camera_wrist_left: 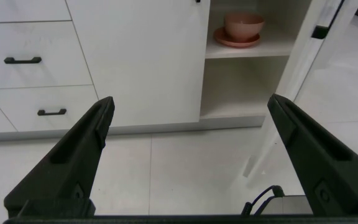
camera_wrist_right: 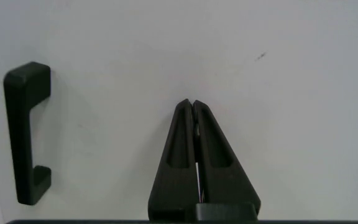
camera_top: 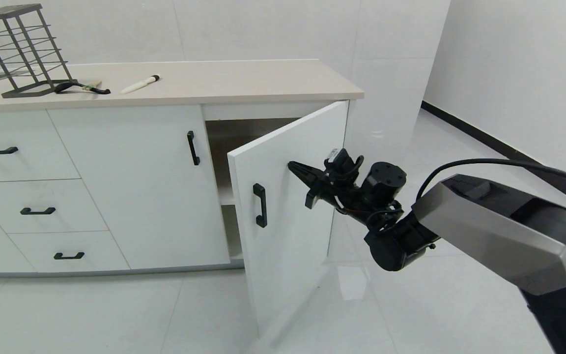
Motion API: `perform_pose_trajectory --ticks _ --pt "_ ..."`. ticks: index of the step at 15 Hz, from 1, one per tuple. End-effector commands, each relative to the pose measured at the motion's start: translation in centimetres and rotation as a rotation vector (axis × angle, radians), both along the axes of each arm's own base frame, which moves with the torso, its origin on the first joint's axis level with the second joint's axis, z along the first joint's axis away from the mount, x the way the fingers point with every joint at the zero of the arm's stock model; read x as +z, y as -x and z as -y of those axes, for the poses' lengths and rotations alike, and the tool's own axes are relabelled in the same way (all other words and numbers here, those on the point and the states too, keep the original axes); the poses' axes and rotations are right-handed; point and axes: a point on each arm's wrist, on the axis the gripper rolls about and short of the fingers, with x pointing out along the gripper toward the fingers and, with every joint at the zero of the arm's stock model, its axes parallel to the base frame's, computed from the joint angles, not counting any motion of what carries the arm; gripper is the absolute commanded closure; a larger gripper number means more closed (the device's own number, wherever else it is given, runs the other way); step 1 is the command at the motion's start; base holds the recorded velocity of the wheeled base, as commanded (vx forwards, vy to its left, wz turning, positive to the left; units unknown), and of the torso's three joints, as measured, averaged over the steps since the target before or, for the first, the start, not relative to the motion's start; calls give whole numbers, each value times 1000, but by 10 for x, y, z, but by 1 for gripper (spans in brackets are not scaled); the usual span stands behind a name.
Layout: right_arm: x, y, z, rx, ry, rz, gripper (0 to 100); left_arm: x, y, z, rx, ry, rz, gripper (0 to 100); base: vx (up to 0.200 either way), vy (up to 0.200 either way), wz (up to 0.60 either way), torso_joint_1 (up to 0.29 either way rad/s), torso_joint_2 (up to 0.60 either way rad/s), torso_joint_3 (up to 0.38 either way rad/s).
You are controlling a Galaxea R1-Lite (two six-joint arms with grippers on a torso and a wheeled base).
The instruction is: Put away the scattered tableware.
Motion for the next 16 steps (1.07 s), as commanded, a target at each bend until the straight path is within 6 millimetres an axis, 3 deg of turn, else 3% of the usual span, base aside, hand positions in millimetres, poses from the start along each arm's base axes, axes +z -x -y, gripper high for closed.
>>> perform_pose_trajectory --ticks 1,4,5,6,7,9,10,11,13,14,16 --pt "-21 -14 -6 -16 -6 -1 100 0 0 0 0 0 0 0 0 0 0 0 0 0" --pt "-21 -17 -5 -25 -19 18 100 0 0 0 0 0 0 0 0 0 0 0 0 0" --pt "-4 -11 -3 -20 -37 52 100 0 0 0 0 0 0 0 0 0 0 0 0 0" --pt "-2 -10 -3 -18 -39 54 100 0 0 0 0 0 0 0 0 0 0 0 0 0" --pt "24 22 13 -10 -15 17 100 0 0 0 0 0 0 0 0 0 0 0 0 0" --pt "57 70 43 -16 8 -20 100 0 0 0 0 0 2 0 0 0 0 0 0 0" --pt "63 80 50 -20 12 -24 100 0 0 0 0 0 0 0 0 0 0 0 0 0" --pt "86 135 87 -40 27 -52 100 0 0 0 0 0 0 0 0 0 0 0 0 0" --pt "103 195 126 -66 23 -46 100 0 0 0 0 0 0 0 0 0 0 0 0 0" --pt "113 232 157 -122 1 -7 100 0 0 0 0 0 0 0 0 0 0 0 0 0" --pt "121 282 204 -300 -31 83 100 0 0 0 0 0 0 0 0 0 0 0 0 0"
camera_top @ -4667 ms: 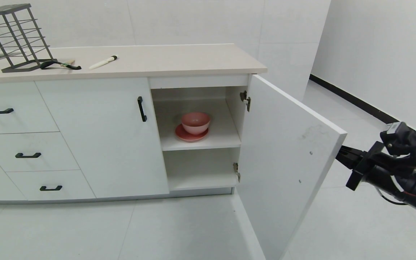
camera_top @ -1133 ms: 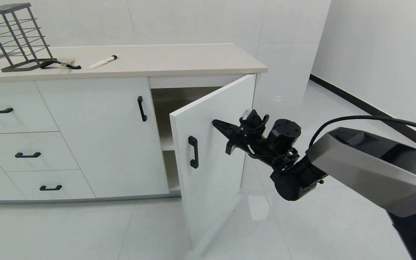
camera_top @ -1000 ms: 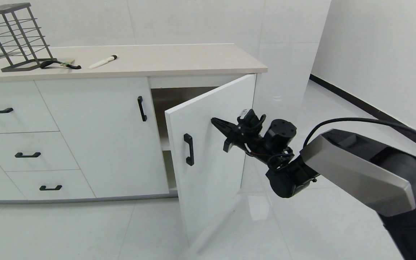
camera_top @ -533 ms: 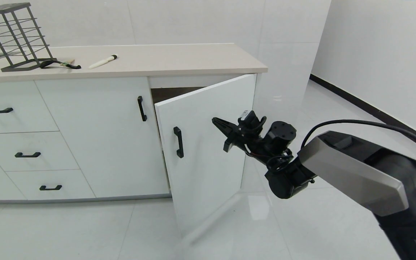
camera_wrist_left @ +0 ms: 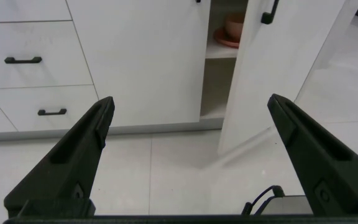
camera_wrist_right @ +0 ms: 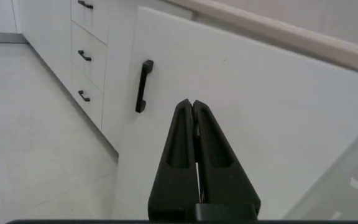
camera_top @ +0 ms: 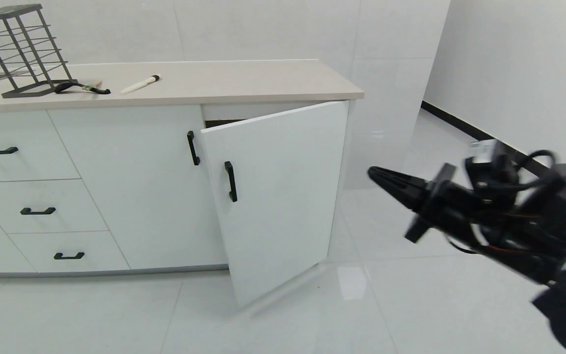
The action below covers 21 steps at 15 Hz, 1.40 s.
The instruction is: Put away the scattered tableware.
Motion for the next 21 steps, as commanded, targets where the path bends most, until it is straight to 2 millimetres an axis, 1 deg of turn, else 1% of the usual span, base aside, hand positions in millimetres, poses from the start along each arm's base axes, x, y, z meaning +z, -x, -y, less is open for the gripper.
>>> perform_pose_trajectory --ticks 1,2,3,4,5,7,9,10,11,12,13,14,15,16,18,20,21 --pt "25 137 98 -297 -52 209 100 0 0 0 0 0 0 0 0 0 0 0 0 0" --pt "26 158 104 -340 -61 264 100 0 0 0 0 0 0 0 0 0 0 0 0 0" --pt "28 173 107 -361 -69 300 100 0 0 0 0 0 0 0 0 0 0 0 0 0" --pt "25 201 111 -412 -77 343 100 0 0 0 0 0 2 0 0 0 0 0 0 0" --pt "21 217 112 -439 -78 358 100 0 0 0 0 0 2 0 0 0 0 0 0 0" --pt "4 247 111 -448 -82 392 100 0 0 0 0 0 2 0 0 0 0 0 0 0" --pt "-13 266 111 -455 -88 411 100 0 0 0 0 0 2 0 0 0 0 0 0 0" --pt "-23 270 111 -492 -89 392 100 0 0 0 0 0 0 0 0 0 0 0 0 0" --pt "-28 267 113 -586 -120 347 100 0 0 0 0 0 2 0 0 0 0 0 0 0" --pt "-35 262 116 -675 -145 250 100 0 0 0 0 0 2 0 0 0 0 0 0 0" --pt "-49 256 117 -748 -148 87 100 0 0 0 0 0 0 0 0 0 0 0 0 0" --pt "-65 253 119 -783 -134 -75 100 0 0 0 0 0 2 0 0 0 0 0 0 0" --pt "-71 253 119 -787 -124 -129 100 0 0 0 0 0 0 0 0 0 0 0 0 0" --pt "-89 256 120 -824 -120 -277 100 0 0 0 0 0 0 0 0 0 0 0 0 0" --pt "-88 255 120 -827 -158 -283 100 0 0 0 0 0 0 0 0 0 0 0 0 0" --pt "-89 255 120 -830 -163 -287 100 0 0 0 0 0 0 0 200 0 0 5 5 2" --pt "-89 255 120 -830 -163 -287 100 0 0 0 0 2 0 0 200 200 0 2 2 2"
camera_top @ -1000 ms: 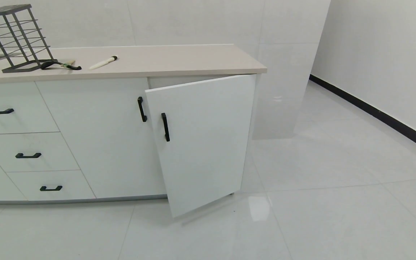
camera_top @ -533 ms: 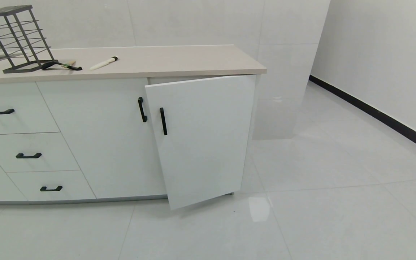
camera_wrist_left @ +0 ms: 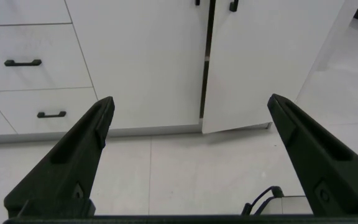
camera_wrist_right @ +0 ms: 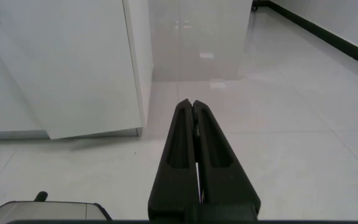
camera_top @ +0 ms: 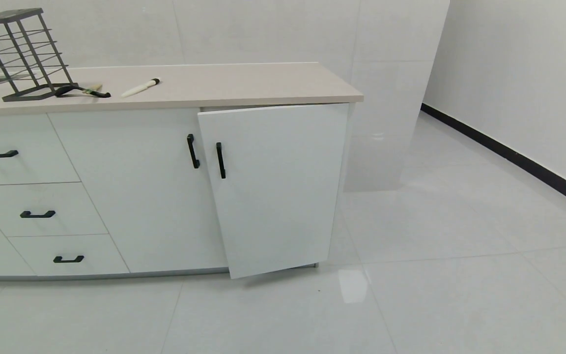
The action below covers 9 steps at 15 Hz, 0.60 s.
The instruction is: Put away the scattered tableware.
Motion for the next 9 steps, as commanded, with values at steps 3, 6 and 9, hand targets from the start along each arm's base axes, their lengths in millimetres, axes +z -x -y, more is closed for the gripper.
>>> perform_pose_trajectory --ticks 3,6,9 --pt "0 0 0 2 -1 2 100 0 0 0 0 0 0 0 200 200 0 4 1 2" --pt "0 0 0 2 -1 2 100 0 0 0 0 -1 0 0 133 200 0 2 2 5" --pt "0 0 0 1 -1 4 100 0 0 0 -2 -1 0 0 0 200 0 7 4 1"
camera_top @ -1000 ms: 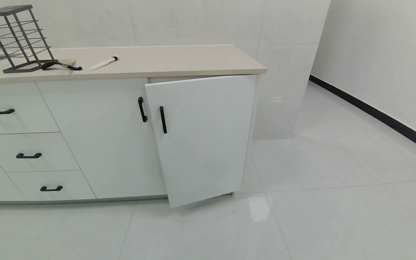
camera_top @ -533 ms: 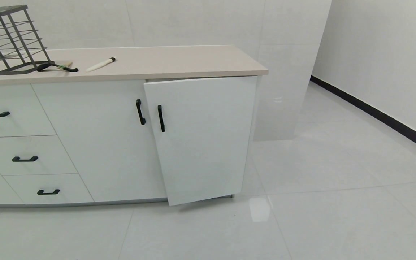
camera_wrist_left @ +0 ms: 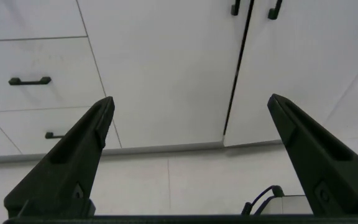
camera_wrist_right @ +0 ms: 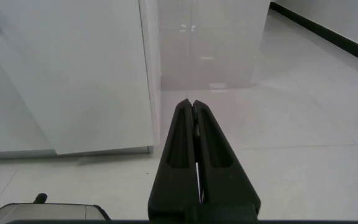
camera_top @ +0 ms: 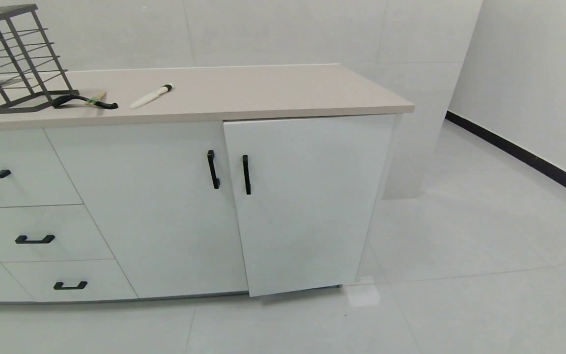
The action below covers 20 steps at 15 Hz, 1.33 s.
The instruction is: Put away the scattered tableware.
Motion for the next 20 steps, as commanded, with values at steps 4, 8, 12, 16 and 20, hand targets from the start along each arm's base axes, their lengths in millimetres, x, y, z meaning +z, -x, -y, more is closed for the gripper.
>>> perform_pose_trajectory --ticks 4,8,12,16,20 --pt "0 0 0 1 0 -1 100 0 0 0 1 0 0 0 0 200 600 2 4 1" --pt "0 0 0 1 0 -3 100 0 0 0 1 2 1 0 0 50 300 -1 1 0" --pt "0 0 0 1 0 -3 100 0 0 0 1 2 0 0 0 200 0 6 6 -4" --pt "0 0 0 1 0 -1 100 0 0 0 1 2 0 0 0 200 0 2 1 7" --pt "0 0 0 1 2 -3 100 0 0 0 1 2 0 0 0 200 0 2 4 1"
